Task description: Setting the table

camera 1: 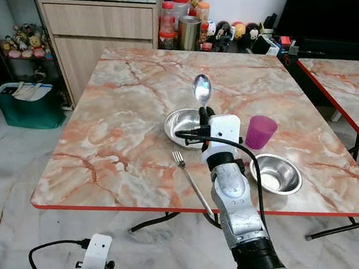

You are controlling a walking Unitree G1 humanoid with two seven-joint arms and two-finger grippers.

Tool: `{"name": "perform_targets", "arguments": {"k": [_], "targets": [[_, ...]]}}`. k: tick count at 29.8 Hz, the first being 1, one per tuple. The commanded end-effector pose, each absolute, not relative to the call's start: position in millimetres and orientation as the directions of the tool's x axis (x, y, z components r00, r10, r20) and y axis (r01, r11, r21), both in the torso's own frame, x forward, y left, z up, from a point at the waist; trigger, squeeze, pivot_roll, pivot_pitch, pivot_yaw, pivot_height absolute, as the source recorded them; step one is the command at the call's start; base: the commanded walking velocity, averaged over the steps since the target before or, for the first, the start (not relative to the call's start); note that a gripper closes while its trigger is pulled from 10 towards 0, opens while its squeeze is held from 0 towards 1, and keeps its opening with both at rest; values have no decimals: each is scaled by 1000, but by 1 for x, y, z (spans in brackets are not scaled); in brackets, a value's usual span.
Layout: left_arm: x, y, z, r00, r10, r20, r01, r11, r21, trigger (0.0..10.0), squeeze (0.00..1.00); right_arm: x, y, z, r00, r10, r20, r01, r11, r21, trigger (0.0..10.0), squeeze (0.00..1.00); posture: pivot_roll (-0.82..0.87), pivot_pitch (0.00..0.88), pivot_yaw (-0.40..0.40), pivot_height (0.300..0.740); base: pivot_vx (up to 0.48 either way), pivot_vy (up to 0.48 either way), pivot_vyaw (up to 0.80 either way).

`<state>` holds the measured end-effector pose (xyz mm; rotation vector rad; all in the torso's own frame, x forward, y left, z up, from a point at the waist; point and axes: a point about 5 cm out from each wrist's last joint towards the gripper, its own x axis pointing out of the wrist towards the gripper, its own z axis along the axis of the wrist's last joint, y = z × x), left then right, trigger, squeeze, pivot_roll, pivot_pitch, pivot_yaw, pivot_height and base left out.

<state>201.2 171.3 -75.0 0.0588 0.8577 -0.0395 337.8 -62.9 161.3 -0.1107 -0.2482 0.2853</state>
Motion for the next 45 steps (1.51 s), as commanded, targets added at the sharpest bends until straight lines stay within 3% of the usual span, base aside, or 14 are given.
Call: {"name": "perform_targets", "arguments": {"k": [1,18,32,45], "targets": [[203,174,-74,658,6,-753,58,997,58,10000,0,336,-64,161,918,312,246,-286,949,-134,10000,0,-51,0,15,740,0,0,0],[199,177,-76,648,27,-761,44,996,73,10000,0,334,-61,171,882,354,311,-336,935,-112,10000,0,-54,0,13,740,0,-102,0],[198,179,-76,642,16,-767,95,990,100,10000,0,334,-63,165,890,338,305,-333,940,-68,10000,0,-56,0,27,740,0,-386,0],[198,178,-76,643,23,-765,71,993,89,10000,0,339,-70,171,902,296,315,-275,955,-110,10000,0,-72,0,24,740,116,-393,0]]}}
